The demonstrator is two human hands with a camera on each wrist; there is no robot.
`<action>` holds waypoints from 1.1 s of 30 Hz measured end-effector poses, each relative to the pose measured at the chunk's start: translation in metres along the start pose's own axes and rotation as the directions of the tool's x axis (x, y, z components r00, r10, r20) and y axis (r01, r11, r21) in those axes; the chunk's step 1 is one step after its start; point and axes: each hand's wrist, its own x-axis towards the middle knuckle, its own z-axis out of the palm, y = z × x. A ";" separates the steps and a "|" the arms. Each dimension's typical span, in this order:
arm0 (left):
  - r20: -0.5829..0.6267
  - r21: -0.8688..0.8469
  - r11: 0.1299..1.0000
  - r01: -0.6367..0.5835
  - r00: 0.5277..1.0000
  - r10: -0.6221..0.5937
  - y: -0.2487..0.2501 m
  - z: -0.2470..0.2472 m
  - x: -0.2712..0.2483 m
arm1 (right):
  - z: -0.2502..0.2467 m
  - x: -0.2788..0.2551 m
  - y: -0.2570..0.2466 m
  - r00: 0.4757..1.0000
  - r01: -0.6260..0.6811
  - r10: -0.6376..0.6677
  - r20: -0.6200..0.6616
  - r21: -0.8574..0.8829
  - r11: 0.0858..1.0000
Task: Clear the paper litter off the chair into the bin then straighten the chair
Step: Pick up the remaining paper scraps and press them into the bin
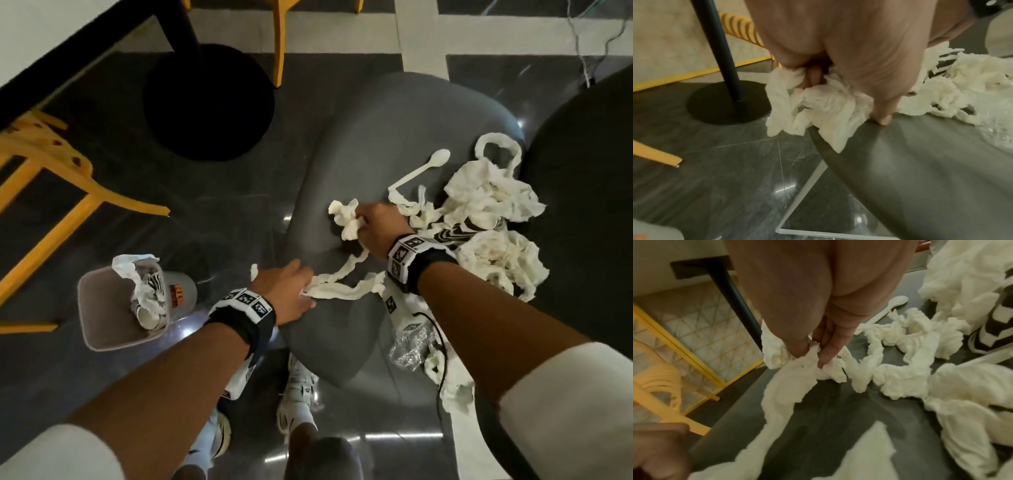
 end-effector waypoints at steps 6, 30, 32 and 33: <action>-0.095 -0.238 0.969 0.066 0.991 -0.091 -0.023 -0.003 -0.009 | 0.003 -0.014 -0.045 0.999 -0.034 0.032 0.014 0.145 0.989; 0.086 -0.972 0.081 0.221 0.653 -0.752 -0.332 0.065 -0.168 | 0.261 -0.017 -0.365 0.955 0.009 -0.088 0.283 0.269 0.963; 0.117 -0.980 0.021 0.200 0.651 -0.750 -0.356 0.081 -0.164 | 0.292 -0.009 -0.381 0.950 0.002 -0.083 0.303 0.257 0.967; 0.123 -0.983 -0.001 0.183 0.658 -0.742 -0.366 0.089 -0.162 | 0.308 -0.003 -0.385 0.942 -0.020 -0.066 0.330 0.252 0.968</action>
